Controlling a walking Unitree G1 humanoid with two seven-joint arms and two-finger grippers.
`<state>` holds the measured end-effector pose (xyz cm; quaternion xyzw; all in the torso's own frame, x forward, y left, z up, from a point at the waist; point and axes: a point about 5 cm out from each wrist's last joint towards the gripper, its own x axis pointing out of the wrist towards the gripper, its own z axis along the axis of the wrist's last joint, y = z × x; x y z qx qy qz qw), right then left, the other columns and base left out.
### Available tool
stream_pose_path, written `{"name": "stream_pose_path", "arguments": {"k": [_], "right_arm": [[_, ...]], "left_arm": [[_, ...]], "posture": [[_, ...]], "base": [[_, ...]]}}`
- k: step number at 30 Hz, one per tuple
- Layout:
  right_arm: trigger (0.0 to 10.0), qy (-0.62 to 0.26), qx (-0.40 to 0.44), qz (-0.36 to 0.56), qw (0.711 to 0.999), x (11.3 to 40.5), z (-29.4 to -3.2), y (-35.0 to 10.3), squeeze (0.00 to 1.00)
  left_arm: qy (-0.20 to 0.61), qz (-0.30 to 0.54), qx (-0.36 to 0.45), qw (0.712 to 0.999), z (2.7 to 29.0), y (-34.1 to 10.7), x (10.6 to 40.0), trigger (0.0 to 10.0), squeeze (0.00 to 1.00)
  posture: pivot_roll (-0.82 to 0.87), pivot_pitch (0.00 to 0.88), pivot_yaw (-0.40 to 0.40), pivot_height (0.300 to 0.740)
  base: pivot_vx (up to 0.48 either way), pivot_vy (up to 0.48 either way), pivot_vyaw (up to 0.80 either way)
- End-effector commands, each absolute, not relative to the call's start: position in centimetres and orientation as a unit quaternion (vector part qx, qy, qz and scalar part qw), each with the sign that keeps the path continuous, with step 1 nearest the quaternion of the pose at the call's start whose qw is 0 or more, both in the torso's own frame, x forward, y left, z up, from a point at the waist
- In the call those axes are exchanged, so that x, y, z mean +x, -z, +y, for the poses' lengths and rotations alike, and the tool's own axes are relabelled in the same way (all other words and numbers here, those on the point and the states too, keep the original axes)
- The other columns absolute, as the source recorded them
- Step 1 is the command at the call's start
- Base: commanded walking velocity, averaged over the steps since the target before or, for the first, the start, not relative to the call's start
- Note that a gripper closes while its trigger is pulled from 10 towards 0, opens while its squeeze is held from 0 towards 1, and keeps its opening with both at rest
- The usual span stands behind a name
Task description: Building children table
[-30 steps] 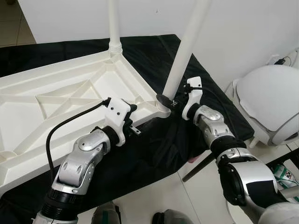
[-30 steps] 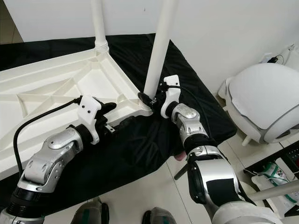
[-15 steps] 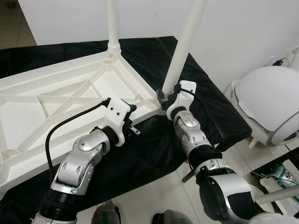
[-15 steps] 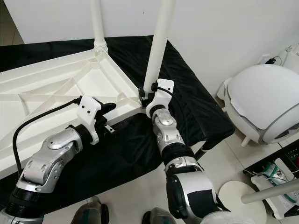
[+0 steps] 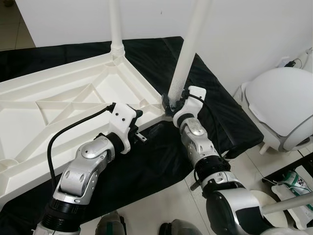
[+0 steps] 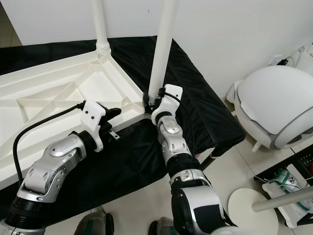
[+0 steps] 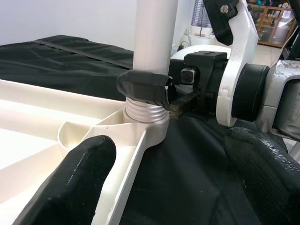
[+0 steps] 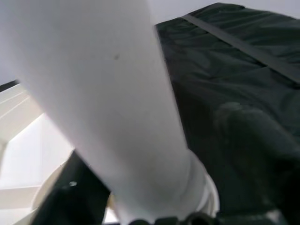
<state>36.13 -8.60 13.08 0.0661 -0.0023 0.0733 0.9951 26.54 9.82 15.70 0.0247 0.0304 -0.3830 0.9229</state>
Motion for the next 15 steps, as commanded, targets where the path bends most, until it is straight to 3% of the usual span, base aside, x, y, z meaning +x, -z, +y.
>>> {"name": "stream_pose_path", "arguments": {"k": [1,8,9,10,11,15], "right_arm": [[10.0,-0.060,0.074,-0.009,0.995,36.2,-9.5,-13.2,1.00],[10.0,-0.064,0.063,-0.044,0.995,35.5,-10.7,-13.6,0.97],[10.0,-0.065,0.059,-0.044,0.995,35.2,-10.9,-13.5,0.27],[10.0,-0.066,0.057,-0.043,0.995,35.0,-11.1,-13.4,0.27],[10.0,-0.064,0.055,-0.044,0.995,34.8,-11.4,-13.3,0.00],[10.0,-0.078,0.056,-0.056,0.994,34.6,-12.0,-13.5,0.00]], "left_arm": [[0.386,0.030,0.023,0.922,9.6,-15.8,26.4,10.0,0.00],[0.380,0.025,0.023,0.924,9.6,-16.0,26.5,10.0,0.00],[0.373,0.022,0.022,0.927,9.7,-16.0,26.6,10.0,0.00],[0.369,0.021,0.022,0.929,9.8,-16.1,26.7,10.0,0.00],[0.367,0.020,0.022,0.930,9.9,-16.1,26.8,10.0,0.00],[0.367,0.018,0.023,0.930,10.1,-16.3,26.8,10.0,0.00]], "posture": [[0.03,0.000,-0.062,0.740],[0.02,0.000,-0.061,0.740],[0.02,0.000,-0.061,0.740],[0.02,0.000,-0.061,0.740],[0.02,0.000,-0.059,0.740],[0.02,0.000,-0.052,0.740]], "base": [[0.000,0.000,0.00],[0.000,0.000,0.00],[0.000,0.000,0.00],[0.000,0.000,0.00],[0.000,0.000,0.00],[0.000,0.000,0.00]]}}
